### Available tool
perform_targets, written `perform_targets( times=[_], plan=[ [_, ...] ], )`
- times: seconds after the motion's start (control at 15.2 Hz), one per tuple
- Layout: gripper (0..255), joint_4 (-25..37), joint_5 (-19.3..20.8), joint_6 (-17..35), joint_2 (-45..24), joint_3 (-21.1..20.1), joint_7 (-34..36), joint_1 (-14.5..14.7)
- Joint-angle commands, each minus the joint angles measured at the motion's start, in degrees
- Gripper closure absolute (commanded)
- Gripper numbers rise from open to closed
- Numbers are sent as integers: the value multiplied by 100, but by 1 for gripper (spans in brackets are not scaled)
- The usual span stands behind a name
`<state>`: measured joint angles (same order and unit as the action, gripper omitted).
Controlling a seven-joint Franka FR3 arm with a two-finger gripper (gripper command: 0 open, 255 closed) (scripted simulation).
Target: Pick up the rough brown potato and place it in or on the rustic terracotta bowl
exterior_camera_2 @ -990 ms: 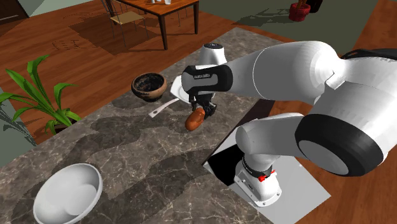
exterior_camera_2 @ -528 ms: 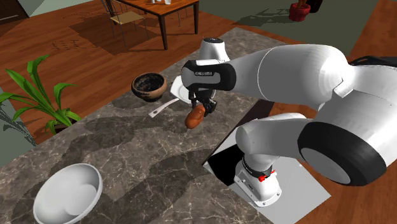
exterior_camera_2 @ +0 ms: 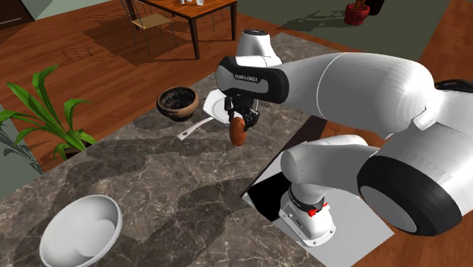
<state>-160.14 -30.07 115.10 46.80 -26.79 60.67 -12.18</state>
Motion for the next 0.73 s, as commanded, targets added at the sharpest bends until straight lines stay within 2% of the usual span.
perform_targets(
  times=[0.0,0.66],
  plan=[
    [255,114,60,-193,82,54,44,-8],
    [255,749,353,-1022,288,332,183,-98]
  ],
)
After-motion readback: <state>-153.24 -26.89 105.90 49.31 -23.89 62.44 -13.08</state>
